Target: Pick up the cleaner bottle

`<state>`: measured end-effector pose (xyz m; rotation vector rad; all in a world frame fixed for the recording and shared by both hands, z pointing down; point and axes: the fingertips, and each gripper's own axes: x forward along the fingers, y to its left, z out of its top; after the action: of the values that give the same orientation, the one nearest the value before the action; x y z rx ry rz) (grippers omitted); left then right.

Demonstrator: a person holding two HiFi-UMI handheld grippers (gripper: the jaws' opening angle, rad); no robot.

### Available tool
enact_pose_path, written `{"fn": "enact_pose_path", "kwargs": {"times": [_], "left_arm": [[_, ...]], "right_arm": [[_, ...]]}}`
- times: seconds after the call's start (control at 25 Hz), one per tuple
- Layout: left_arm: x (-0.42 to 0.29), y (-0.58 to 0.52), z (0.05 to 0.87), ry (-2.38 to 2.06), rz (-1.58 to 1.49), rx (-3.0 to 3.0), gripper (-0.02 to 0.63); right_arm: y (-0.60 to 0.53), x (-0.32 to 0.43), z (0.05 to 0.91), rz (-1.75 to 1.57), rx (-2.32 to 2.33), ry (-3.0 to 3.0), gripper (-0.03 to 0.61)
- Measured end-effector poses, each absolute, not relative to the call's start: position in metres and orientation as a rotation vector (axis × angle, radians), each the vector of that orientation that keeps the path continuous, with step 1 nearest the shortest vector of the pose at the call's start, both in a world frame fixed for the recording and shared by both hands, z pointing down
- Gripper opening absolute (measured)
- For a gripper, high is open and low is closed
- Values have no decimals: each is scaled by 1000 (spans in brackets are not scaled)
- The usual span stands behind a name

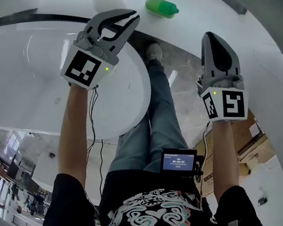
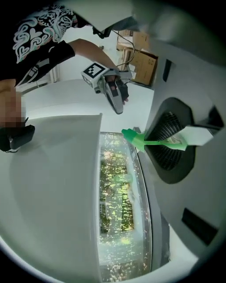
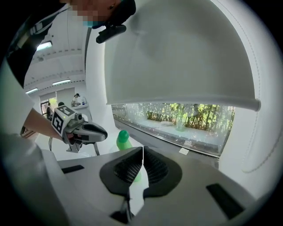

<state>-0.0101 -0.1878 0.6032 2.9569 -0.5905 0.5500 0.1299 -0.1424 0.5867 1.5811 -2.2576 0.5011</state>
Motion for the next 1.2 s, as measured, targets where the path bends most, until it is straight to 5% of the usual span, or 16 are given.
{"fn": "enact_pose_path", "kwargs": {"times": [0.24,0.44,1.2], "left_arm": [[-2,-192,623,-483,587,2976,31],[11,-192,643,-327,622,2959,182],[50,-202,693,209,797,3064,275]], "right_arm": [[-148,131,605,565,1583,-2292,28],[-154,129,617,597,1544,-2308,28],[-156,119,639,804,1535,-2333,28]]}}
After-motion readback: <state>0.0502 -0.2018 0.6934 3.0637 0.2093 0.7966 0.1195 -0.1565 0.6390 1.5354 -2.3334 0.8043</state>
